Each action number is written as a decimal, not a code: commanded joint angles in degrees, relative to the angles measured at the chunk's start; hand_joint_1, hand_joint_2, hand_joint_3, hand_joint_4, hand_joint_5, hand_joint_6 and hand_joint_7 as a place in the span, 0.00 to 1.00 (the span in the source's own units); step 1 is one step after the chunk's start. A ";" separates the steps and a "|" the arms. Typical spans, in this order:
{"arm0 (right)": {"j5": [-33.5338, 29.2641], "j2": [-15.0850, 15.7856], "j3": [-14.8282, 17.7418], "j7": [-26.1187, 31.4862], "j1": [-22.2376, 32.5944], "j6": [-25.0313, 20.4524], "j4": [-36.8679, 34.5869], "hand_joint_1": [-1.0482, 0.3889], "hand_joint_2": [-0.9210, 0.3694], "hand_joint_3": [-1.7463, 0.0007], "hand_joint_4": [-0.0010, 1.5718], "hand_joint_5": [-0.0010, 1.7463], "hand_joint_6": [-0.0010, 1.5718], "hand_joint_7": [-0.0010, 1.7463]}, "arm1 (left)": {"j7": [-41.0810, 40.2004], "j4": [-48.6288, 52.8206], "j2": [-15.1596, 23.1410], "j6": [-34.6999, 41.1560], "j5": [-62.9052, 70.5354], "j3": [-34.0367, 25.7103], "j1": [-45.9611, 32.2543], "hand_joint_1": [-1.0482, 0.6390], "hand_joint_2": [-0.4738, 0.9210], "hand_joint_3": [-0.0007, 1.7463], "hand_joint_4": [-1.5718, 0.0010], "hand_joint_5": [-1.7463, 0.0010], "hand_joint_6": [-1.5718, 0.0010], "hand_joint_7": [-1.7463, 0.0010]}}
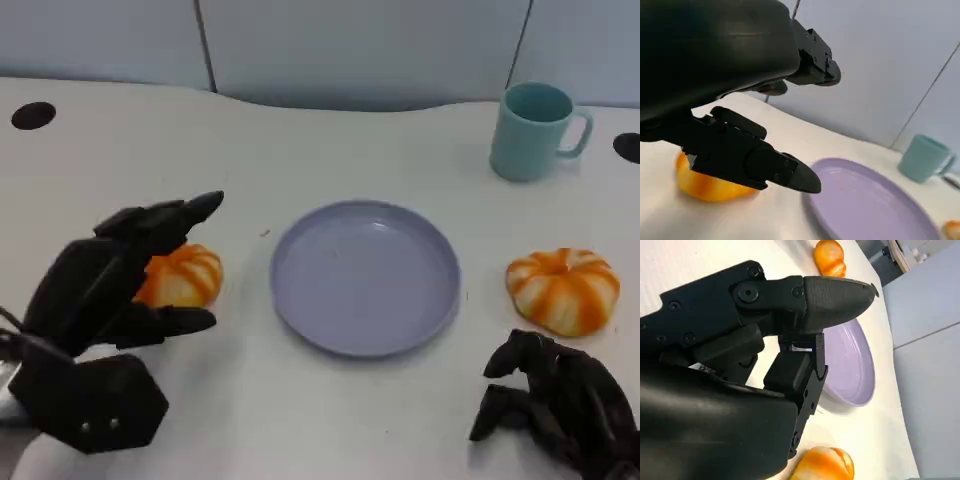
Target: Grasp the bread from the table and place it into the plate.
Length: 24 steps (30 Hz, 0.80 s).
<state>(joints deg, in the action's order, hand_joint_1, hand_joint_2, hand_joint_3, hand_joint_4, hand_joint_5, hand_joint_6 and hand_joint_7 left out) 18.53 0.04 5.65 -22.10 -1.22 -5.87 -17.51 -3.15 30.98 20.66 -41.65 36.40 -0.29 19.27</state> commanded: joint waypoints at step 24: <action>0.07 0.16 0.15 -0.32 3.31 -0.89 2.79 0.43 0.00 0.74 0.78 0.64 0.72 0.61 | 8.48 18.09 3.04 28.04 15.93 26.37 21.60 0.25 0.92 0.00 1.00 1.00 0.99 1.00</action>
<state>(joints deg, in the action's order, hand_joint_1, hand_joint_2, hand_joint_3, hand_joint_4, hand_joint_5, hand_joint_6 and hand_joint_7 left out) 18.66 -0.73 5.53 -22.78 1.07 -5.85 -15.17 6.22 44.89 24.15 -13.98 52.66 24.60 37.97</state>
